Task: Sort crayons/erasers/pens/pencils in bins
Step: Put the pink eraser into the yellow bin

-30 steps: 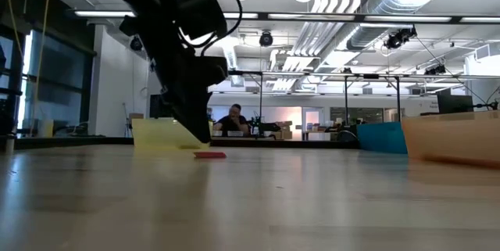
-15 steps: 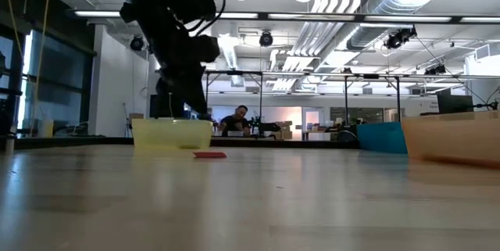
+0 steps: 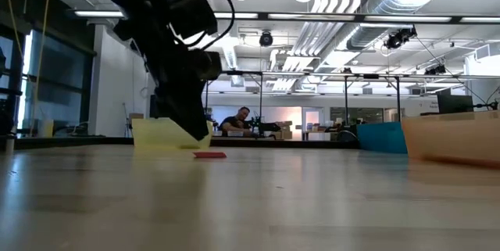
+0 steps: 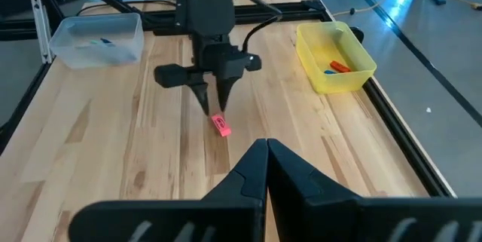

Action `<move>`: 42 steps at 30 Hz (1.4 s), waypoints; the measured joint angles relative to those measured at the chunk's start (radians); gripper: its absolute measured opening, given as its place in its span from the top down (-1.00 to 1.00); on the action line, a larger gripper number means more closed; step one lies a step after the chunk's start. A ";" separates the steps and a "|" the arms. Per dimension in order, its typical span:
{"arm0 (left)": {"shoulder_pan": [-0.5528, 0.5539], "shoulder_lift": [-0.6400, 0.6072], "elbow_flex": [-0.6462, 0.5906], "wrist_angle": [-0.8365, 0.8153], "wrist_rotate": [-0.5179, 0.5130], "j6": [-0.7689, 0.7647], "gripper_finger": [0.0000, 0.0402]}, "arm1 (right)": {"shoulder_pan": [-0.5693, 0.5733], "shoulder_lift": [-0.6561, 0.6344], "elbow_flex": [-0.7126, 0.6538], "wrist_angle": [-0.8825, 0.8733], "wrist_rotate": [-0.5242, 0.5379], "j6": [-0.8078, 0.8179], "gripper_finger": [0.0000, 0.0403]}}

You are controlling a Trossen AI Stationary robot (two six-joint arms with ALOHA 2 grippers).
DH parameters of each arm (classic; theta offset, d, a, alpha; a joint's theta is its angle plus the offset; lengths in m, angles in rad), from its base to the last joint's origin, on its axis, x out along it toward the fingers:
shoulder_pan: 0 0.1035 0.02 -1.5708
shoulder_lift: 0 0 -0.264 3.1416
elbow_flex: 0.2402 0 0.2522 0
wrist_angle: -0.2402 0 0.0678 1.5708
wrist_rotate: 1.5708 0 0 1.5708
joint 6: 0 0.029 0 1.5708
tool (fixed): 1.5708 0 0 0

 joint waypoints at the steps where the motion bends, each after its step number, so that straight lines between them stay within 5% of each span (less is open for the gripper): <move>1: 0.002 0.000 0.000 -0.001 -0.015 0.003 0.31 | 0.000 0.000 0.000 0.000 0.000 0.000 1.00; 20: -0.014 0.125 0.005 0.017 -0.097 0.046 0.29 | 0.000 0.001 0.000 0.007 0.001 0.000 1.00; 32: -0.011 0.125 0.011 -0.012 -0.096 0.133 0.84 | 0.000 0.001 0.000 0.007 0.026 -0.003 1.00; 42: 0.000 0.120 0.086 -0.107 -0.099 0.147 0.90 | 0.000 0.001 0.000 0.007 0.032 -0.019 1.00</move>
